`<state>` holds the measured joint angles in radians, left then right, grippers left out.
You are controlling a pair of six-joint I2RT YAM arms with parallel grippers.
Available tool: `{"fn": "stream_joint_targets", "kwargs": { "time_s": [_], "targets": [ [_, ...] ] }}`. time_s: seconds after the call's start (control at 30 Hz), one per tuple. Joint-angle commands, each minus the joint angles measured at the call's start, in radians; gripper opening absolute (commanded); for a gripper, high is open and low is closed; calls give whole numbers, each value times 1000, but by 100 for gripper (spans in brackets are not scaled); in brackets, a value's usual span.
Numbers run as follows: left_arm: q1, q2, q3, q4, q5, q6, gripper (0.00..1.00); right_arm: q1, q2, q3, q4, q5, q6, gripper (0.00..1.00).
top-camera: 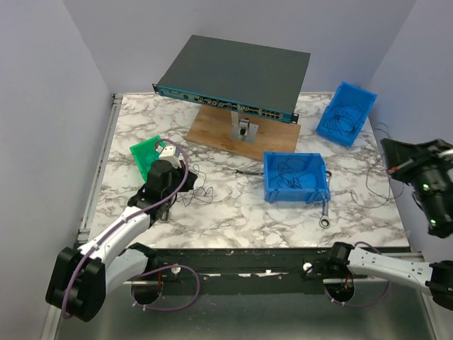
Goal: Untangle the cables
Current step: Place the cable in the bin.
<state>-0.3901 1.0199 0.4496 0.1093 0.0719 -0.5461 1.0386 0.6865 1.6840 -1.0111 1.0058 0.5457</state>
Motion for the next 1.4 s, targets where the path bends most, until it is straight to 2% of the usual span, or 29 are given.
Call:
{"fn": "stream_joint_targets", "kwargs": {
  "time_s": [0.0, 0.13, 0.2, 0.3, 0.37, 0.57, 0.7, 0.9, 1.0, 1.27, 1.37],
  "targets": [
    [5, -61, 24, -41, 54, 55, 0, 3, 133, -73, 106, 22, -118, 1],
    [2, -81, 19, -68, 84, 97, 0, 2, 271, -46, 160, 210, -226, 1],
    [-5, -97, 3, -60, 92, 104, 0, 4, 310, -30, 255, 279, -320, 1],
    [-10, -121, -29, -35, 110, 113, 0, 3, 307, -74, 596, 338, -619, 1],
    [-13, -137, -44, -29, 118, 125, 0, 3, 312, -83, 778, 343, -760, 1],
    [-18, -211, -100, 21, 113, 143, 0, 2, 421, -43, 1158, 284, -1093, 1],
    [-18, -262, -144, 57, 88, 147, 0, -27, 529, -10, 1473, 253, -1384, 2],
    [-18, -326, -191, 85, 74, 143, 0, -176, 658, 98, 1487, 169, -1383, 4],
    [-18, -344, -207, 97, 71, 141, 0, -261, 751, 168, 1436, 160, -1344, 4],
    [-19, -348, -208, 94, 73, 140, 0, -582, 1018, 546, 950, 78, -944, 2],
    [-19, -353, -218, 108, 72, 138, 0, -633, 1068, 608, 897, -3, -868, 2]
  ]
}}
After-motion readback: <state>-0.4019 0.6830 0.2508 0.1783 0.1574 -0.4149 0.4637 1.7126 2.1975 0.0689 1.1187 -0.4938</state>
